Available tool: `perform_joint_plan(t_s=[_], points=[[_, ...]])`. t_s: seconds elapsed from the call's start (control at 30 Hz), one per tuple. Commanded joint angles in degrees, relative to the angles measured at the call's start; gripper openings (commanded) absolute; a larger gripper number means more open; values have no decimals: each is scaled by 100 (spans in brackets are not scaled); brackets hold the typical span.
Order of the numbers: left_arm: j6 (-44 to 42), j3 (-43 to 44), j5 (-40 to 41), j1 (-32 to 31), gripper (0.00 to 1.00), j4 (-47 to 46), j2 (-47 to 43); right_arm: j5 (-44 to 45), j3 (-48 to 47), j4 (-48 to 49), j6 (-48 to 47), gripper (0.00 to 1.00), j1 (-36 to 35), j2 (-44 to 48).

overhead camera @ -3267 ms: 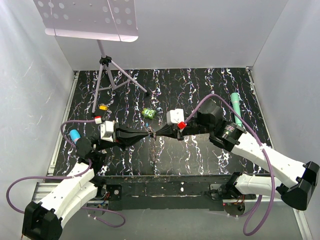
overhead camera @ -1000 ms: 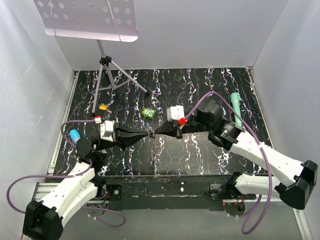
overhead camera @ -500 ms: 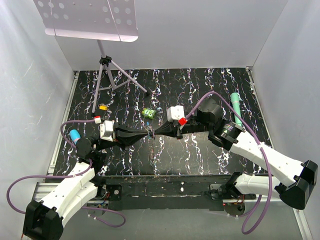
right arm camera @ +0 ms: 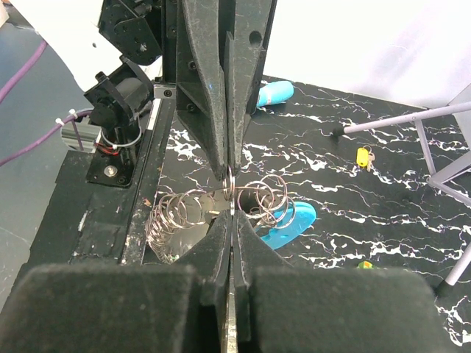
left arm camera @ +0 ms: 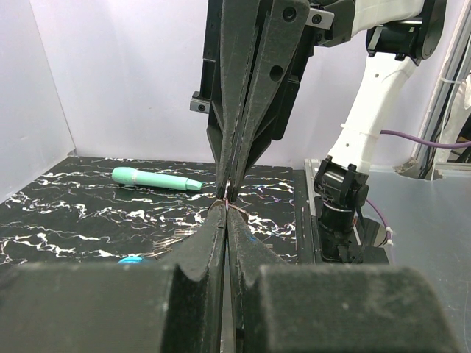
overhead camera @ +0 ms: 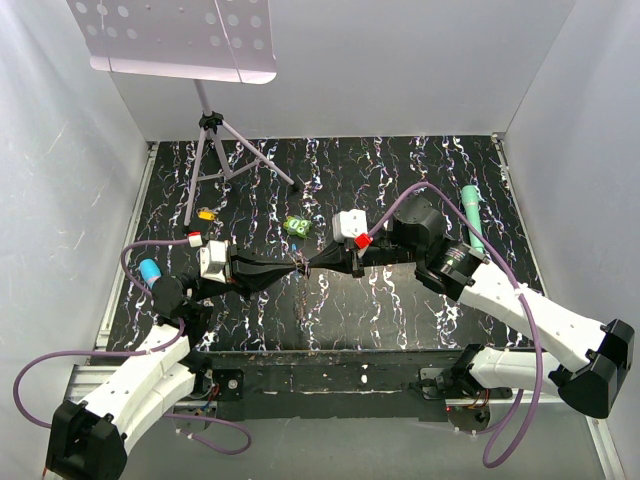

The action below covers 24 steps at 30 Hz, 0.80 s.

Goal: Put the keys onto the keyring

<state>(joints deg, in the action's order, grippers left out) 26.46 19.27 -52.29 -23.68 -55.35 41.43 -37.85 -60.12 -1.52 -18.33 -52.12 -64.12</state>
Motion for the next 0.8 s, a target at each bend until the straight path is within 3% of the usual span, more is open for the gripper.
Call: perform_joint_plan(t_s=[0.0, 0.77], points=[[26, 16, 132, 39, 0, -239, -65, -30, -114, 222, 31, 1, 26, -13], [-27, -11, 175, 48, 0, -187, -47, -21, -114, 240, 57, 1, 26, 31]])
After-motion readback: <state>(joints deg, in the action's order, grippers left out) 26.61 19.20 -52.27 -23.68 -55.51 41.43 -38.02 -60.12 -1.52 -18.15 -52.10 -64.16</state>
